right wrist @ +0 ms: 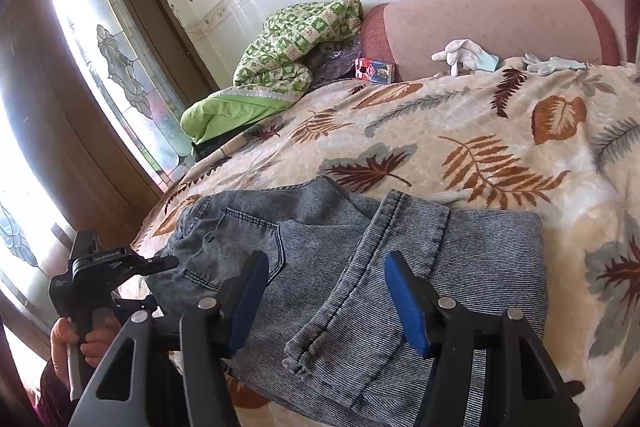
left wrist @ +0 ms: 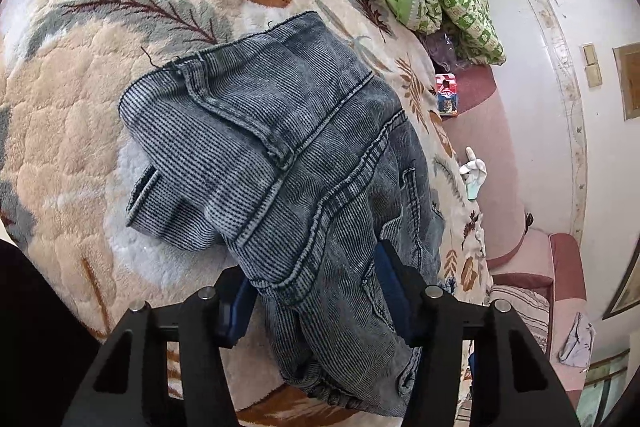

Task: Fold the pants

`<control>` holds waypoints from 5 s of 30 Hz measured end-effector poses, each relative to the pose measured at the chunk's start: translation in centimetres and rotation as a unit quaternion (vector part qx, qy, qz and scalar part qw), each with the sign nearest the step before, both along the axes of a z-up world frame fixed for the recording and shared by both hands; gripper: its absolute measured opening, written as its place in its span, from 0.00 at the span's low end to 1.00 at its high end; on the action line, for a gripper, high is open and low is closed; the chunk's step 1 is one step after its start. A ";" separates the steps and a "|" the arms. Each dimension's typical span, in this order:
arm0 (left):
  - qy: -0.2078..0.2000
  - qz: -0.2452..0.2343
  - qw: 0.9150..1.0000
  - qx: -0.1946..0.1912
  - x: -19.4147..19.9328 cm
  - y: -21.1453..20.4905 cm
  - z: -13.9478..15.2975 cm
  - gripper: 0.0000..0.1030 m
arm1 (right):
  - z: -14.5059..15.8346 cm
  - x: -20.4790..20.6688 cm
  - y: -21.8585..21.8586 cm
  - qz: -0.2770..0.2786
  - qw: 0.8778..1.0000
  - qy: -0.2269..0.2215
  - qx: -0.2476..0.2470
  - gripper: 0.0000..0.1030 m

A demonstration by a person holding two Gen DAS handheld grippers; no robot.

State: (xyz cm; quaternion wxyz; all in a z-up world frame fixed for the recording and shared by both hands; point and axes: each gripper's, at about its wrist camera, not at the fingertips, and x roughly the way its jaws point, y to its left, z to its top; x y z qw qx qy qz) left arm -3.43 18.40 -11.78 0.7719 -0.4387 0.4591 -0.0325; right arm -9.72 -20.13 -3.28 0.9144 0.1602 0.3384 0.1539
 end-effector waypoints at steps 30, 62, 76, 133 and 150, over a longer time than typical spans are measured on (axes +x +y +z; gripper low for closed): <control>-0.215 -0.131 0.925 0.284 -2.2 -9.7 10.0 0.18 | -0.5 0.5 -9.2 -0.157 0.982 0.032 0.103 0.62; -0.297 -0.444 0.808 0.248 -5.9 -24.7 11.1 0.63 | 3.0 -2.7 -16.8 -0.209 0.970 -0.022 0.121 0.62; -0.201 -0.349 0.824 0.398 1.4 -22.8 4.2 0.66 | -0.5 1.1 -9.7 -0.010 0.976 0.056 0.210 0.62; -0.284 -0.227 0.819 0.445 2.7 -21.0 10.6 0.96 | 0.5 2.1 -10.1 -0.118 0.992 -0.005 0.050 0.65; -0.280 -0.200 0.823 0.452 0.6 -19.3 10.6 0.96 | 2.2 -1.0 -8.6 -0.129 0.991 -0.044 0.003 0.67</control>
